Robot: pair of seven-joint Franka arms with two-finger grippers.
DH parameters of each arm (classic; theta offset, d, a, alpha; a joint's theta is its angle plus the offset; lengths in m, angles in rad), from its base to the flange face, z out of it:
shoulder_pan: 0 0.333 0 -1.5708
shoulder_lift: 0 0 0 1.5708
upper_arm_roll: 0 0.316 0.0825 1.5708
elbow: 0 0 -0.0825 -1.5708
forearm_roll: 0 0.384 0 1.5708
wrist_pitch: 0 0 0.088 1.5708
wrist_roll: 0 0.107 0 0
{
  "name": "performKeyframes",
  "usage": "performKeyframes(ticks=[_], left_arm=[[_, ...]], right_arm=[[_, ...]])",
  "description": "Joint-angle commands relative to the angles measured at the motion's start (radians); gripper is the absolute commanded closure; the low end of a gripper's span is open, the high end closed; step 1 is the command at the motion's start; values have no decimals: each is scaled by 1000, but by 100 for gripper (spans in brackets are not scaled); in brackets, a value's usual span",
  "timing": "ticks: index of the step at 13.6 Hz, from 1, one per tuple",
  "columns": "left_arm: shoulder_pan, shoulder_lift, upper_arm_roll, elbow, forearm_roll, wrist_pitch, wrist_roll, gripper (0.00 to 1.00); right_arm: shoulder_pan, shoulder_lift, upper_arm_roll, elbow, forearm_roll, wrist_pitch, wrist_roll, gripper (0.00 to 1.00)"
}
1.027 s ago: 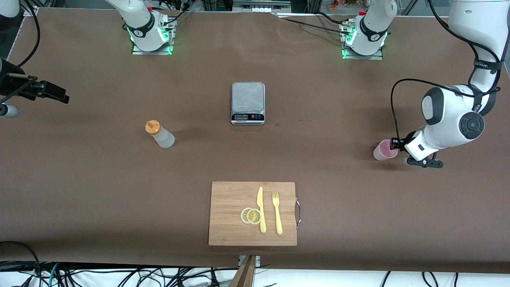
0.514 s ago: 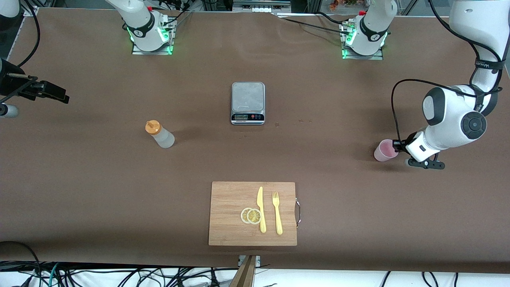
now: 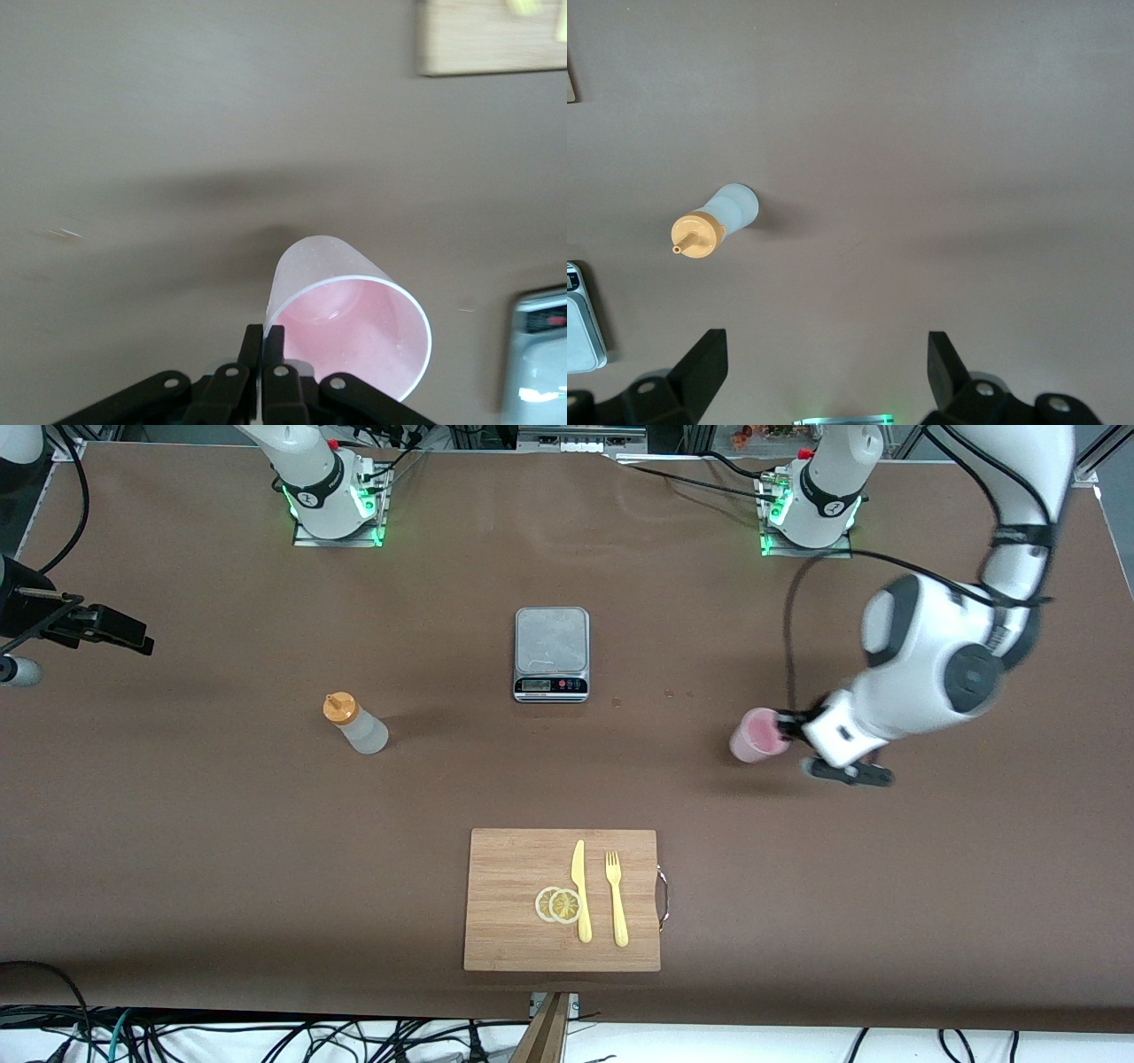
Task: Add sauce to pink cup with both arms
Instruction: 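Carry the pink cup with the left gripper onto the scale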
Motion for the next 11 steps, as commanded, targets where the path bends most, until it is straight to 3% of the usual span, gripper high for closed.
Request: performKeyframes(ticks=[1, 4, 11], left_arm=[[-27, -15, -119, -10, -11, -5, -178, 100], [-126, 8, -174, -16, -9, 37, -307, 100], [-332, 92, -174, -14, -6, 173, -541, 100]], right_arm=[[-3, -1, 2, 6, -2, -1, -14, 0], [-3, -1, 2, 6, -1, -1, -14, 0], [-3, -1, 2, 6, -1, -1, -14, 0]])
